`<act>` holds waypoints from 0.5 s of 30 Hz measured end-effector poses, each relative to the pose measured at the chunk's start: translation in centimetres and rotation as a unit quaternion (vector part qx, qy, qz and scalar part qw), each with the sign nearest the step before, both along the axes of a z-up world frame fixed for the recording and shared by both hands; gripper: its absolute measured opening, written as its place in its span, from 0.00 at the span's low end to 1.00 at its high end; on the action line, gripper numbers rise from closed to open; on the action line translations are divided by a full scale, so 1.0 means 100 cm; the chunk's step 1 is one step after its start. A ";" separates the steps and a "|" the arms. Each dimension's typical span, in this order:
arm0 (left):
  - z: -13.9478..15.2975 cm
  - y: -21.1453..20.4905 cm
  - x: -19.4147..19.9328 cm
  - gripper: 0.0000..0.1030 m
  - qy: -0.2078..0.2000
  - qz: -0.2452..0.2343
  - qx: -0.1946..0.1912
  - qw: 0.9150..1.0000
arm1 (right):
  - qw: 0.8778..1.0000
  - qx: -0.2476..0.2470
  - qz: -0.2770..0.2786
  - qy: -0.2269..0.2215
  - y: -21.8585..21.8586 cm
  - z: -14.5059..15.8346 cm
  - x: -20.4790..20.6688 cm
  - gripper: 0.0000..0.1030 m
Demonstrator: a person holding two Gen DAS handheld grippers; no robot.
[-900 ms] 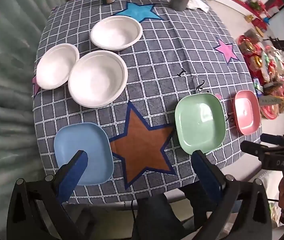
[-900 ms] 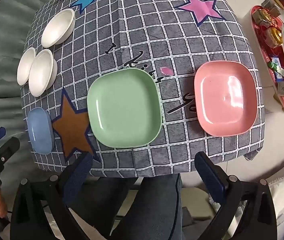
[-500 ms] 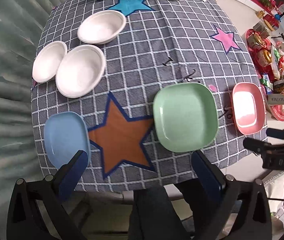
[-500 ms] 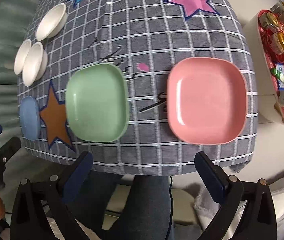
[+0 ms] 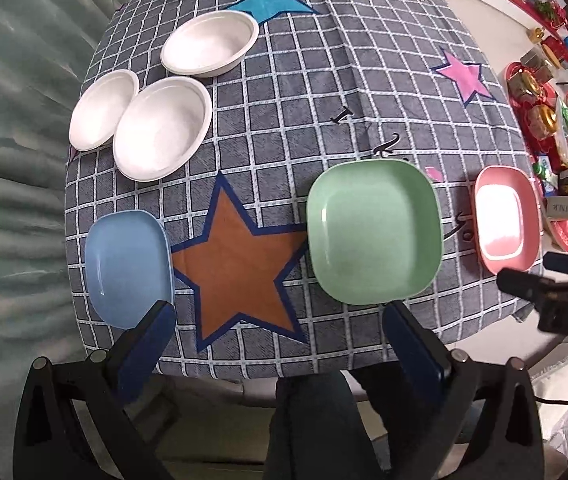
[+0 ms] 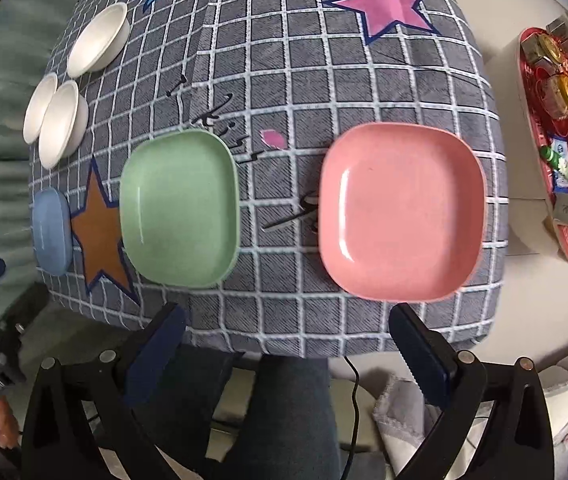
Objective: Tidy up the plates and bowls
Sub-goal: 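Move the left gripper toward the green square plate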
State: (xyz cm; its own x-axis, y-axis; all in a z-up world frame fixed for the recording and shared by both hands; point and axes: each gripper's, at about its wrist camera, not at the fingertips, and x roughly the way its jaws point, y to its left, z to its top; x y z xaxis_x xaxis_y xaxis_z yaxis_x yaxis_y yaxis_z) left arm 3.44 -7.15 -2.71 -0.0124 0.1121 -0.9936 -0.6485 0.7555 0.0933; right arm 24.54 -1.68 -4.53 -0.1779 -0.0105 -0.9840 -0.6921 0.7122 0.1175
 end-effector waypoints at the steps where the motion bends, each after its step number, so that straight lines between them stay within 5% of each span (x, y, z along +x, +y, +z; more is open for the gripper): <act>1: -0.005 0.003 -0.001 1.00 0.004 0.001 -0.002 1.000 | 1.000 0.005 -0.005 -0.004 0.004 -0.004 -0.001 0.99; 6: -0.022 0.018 -0.009 1.00 0.016 0.000 -0.015 1.000 | 1.000 -0.006 -0.007 -0.014 0.021 -0.008 -0.015 0.99; 15: -0.040 0.045 -0.013 1.00 0.036 -0.073 -0.010 0.997 | 0.998 -0.022 -0.053 -0.031 0.034 -0.026 -0.024 0.99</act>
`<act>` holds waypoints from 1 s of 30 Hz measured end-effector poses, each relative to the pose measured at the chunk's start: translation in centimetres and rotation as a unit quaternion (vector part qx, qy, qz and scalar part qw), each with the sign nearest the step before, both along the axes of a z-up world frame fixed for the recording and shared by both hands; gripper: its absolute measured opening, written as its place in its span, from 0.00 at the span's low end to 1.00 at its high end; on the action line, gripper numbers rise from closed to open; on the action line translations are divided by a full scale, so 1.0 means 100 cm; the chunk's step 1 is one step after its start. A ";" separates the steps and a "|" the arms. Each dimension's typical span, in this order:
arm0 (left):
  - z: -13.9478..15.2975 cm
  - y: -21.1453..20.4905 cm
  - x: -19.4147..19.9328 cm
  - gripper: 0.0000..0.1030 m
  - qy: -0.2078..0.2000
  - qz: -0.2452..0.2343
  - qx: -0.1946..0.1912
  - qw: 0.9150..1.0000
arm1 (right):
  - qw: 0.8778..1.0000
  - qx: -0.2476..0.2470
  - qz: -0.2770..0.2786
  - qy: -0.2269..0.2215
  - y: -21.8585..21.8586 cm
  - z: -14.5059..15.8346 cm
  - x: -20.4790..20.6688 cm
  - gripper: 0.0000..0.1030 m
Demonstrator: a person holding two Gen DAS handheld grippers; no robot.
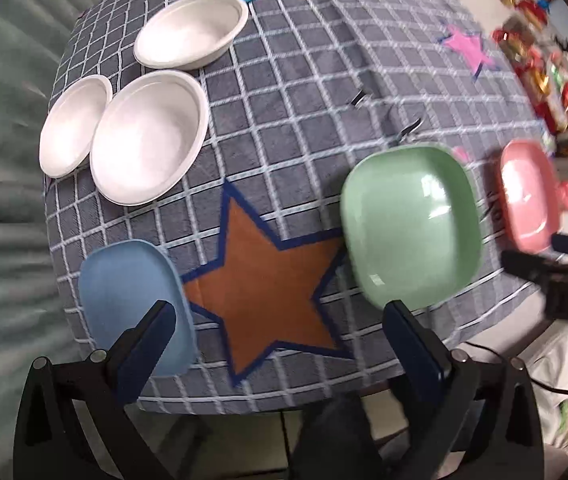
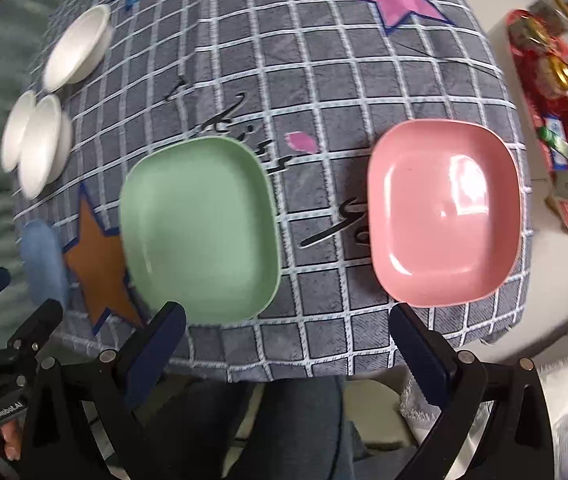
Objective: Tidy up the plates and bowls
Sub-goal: 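Move the left gripper toward the green square plate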
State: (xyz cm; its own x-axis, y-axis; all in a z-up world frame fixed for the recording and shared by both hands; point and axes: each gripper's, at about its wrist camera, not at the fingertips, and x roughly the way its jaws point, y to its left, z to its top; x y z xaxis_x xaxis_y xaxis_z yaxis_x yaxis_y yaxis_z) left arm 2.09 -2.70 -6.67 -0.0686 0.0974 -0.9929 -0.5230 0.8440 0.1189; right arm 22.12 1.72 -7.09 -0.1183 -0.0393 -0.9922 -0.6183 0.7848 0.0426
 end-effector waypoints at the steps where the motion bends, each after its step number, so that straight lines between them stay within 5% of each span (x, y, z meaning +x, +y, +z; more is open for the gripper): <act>1: 0.000 0.001 -0.003 1.00 0.004 0.001 -0.005 1.000 | 1.000 0.006 -0.008 0.007 0.000 -0.004 0.001 0.99; 12: -0.003 0.018 -0.013 1.00 -0.009 0.009 -0.030 0.999 | 1.000 0.007 -0.004 -0.010 0.010 -0.003 0.000 0.99; 30: -0.031 -0.008 0.008 1.00 0.047 0.079 0.022 0.996 | 0.994 0.038 0.104 0.022 0.020 -0.015 0.045 0.99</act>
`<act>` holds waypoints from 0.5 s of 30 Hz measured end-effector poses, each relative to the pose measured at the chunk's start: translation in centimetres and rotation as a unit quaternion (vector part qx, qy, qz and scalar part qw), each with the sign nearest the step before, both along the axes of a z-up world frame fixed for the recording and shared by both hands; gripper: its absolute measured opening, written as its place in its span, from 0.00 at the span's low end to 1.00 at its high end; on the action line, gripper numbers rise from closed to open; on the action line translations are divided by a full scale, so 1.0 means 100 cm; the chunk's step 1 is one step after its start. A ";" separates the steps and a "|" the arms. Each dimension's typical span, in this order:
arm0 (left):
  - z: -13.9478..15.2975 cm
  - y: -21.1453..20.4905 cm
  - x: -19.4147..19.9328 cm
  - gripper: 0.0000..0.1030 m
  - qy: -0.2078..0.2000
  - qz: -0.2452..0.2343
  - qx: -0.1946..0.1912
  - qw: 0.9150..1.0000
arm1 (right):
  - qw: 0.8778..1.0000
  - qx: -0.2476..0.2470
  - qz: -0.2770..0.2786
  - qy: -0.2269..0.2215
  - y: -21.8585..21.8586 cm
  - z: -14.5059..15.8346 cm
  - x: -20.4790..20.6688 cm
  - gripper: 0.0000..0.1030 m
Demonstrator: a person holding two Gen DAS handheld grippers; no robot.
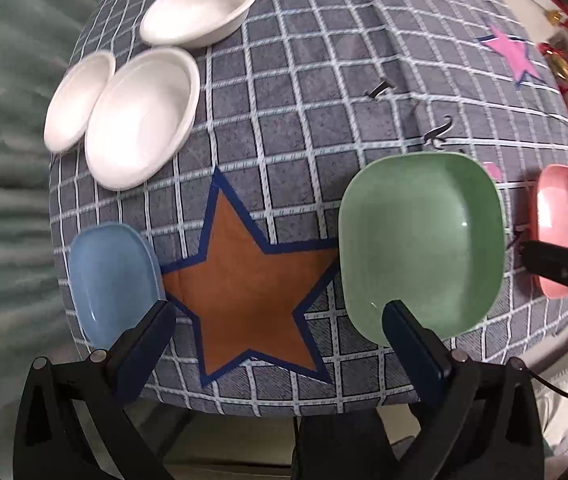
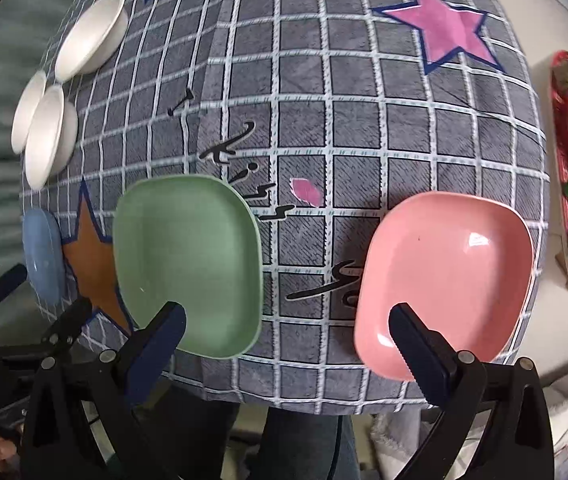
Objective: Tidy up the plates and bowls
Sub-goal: 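Move the left gripper toward the green square plate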
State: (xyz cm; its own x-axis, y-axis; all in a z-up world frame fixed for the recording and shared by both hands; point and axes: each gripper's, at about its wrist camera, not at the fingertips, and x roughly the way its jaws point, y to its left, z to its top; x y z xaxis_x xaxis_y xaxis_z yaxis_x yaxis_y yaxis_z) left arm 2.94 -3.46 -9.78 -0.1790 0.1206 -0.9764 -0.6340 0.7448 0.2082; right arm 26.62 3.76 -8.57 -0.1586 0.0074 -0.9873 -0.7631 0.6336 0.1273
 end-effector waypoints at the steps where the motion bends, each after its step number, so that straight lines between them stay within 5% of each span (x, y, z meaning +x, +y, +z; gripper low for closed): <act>1: -0.004 0.000 -0.001 1.00 0.005 0.011 -0.002 1.000 | 1.000 -0.002 0.004 0.003 0.000 -0.002 0.002 0.99; 10: -0.036 0.001 0.007 1.00 0.015 0.032 -0.010 0.999 | 1.000 -0.011 0.017 0.007 0.000 -0.028 0.005 0.99; 15: -0.055 -0.003 0.017 1.00 0.025 0.007 0.019 0.999 | 0.997 -0.024 0.046 -0.048 -0.005 -0.041 -0.007 0.99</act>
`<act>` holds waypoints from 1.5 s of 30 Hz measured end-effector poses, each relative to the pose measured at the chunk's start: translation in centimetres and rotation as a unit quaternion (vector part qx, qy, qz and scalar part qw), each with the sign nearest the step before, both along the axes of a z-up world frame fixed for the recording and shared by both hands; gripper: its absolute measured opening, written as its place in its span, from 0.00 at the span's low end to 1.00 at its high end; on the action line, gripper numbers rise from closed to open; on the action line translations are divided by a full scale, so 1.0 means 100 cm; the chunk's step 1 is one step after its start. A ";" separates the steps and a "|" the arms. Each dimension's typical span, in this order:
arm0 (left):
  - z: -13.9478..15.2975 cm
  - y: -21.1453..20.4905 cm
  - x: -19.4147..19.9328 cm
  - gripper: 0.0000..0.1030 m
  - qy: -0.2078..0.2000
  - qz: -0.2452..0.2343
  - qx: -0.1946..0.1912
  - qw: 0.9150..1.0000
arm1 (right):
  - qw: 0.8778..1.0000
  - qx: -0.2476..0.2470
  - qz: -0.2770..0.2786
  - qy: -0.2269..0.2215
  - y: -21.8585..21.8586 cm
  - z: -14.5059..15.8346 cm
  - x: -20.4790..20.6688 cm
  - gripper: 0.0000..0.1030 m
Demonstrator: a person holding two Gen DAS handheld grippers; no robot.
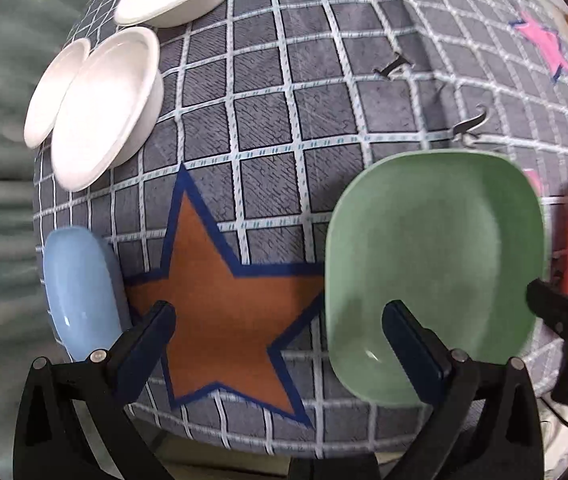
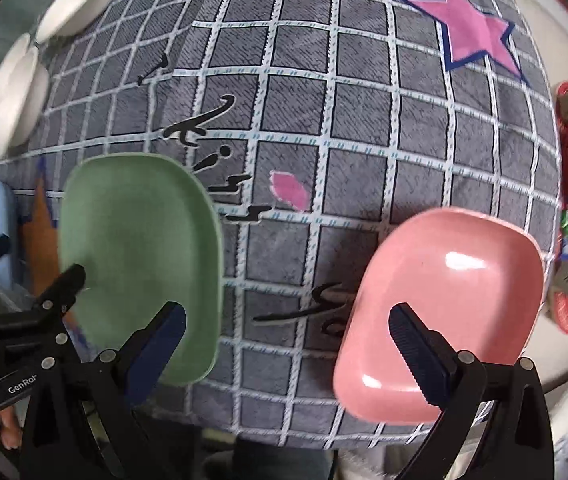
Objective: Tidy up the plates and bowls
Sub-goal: 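Move the left gripper toward the green square plate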
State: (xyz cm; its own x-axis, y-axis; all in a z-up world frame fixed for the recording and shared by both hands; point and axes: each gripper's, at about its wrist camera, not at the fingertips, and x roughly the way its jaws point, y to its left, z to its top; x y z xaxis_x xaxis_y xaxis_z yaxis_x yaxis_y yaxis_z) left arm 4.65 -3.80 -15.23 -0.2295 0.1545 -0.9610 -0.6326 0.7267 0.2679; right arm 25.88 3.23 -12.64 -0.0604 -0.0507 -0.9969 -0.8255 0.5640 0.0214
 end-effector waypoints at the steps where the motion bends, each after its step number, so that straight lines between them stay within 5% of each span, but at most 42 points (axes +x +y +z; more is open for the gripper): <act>1: -0.005 0.001 0.000 1.00 0.005 0.000 -0.002 1.000 | 1.000 0.000 0.002 -0.007 0.001 -0.002 -0.003 0.99; 8: -0.019 0.023 -0.023 1.00 -0.016 -0.023 -0.007 1.000 | 0.999 0.008 0.012 -0.039 0.001 -0.006 -0.033 0.99; 16: -0.012 0.082 -0.071 1.00 -0.018 -0.054 0.007 0.998 | 0.999 0.034 0.000 -0.027 0.023 -0.001 -0.086 0.99; 26: 0.013 0.112 -0.115 1.00 -0.019 -0.031 0.015 0.999 | 0.997 0.071 -0.004 0.016 0.071 0.013 -0.134 0.99; 35: 0.007 0.093 -0.111 1.00 -0.014 -0.031 0.008 0.999 | 0.994 0.047 -0.041 -0.095 0.050 0.020 -0.120 0.99; 41: 0.007 0.089 -0.125 1.00 -0.012 -0.037 0.005 0.999 | 0.996 0.026 -0.025 -0.084 0.040 0.013 -0.139 0.99; 45: 0.006 0.089 -0.128 1.00 -0.010 -0.036 0.005 0.999 | 0.993 -0.015 0.011 -0.118 0.032 0.010 -0.169 0.99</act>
State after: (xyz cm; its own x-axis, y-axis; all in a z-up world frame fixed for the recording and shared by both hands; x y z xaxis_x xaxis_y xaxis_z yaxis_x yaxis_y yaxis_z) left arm -8.17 5.08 -14.63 -0.1984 0.1801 -0.9634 -0.5844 0.7674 0.2638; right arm 9.01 6.40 -11.68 0.1765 -0.0791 -0.9811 -0.8181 0.5424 -0.1909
